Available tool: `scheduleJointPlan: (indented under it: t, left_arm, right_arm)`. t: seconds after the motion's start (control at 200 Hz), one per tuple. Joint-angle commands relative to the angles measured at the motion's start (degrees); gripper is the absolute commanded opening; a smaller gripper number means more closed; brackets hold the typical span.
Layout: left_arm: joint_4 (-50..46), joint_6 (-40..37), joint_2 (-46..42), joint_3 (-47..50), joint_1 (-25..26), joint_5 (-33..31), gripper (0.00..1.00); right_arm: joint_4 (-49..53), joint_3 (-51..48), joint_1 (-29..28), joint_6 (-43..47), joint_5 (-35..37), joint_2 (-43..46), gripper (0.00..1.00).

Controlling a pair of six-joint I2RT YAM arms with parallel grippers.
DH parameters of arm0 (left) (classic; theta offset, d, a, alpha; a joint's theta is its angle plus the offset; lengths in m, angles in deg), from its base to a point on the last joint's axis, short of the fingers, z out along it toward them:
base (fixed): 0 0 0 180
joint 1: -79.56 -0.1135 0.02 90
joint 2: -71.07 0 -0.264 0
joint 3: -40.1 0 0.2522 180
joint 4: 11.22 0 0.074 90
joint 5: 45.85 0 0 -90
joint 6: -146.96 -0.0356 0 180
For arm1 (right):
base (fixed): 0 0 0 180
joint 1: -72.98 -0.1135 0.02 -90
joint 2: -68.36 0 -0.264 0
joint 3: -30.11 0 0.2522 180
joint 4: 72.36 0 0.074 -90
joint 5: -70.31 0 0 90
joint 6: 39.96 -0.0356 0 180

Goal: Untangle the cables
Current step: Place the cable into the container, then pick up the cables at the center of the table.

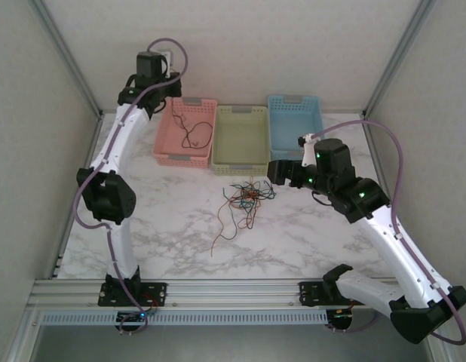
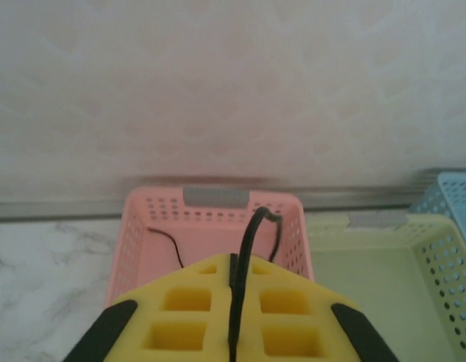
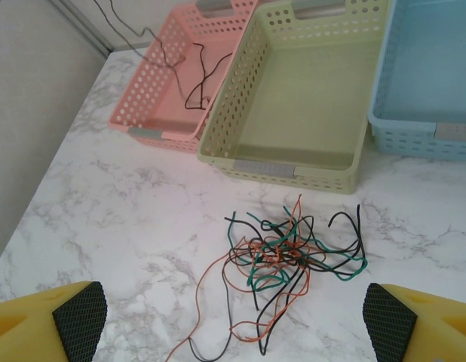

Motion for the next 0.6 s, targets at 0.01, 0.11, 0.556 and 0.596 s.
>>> scheduleJointPlan:
  t: [0.01, 0.11, 0.556, 0.596]
  left_arm:
    - [-2.1, 0.4, 2.1, 0.4, -0.4, 0.7, 0.32]
    - [-4.8, -0.4, 1.8, 1.3, -0.4, 3.4, 0.64]
    - [3.0, 5.8, -32.4, 30.8, -0.3, 4.4, 0.93]
    - [3.9, 7.2, -36.8, 35.2, -0.3, 4.7, 0.97]
  right_arm:
    - [0.3, -0.8, 0.1, -0.1, 0.9, 1.5, 0.92]
    - [0.2, -1.4, 0.0, -0.2, 0.8, 1.7, 0.92]
    - [-1.9, -7.9, 0.0, -0.2, -0.5, -1.2, 0.83]
    - [-2.8, -8.9, 0.0, -0.6, -0.9, -2.3, 0.79]
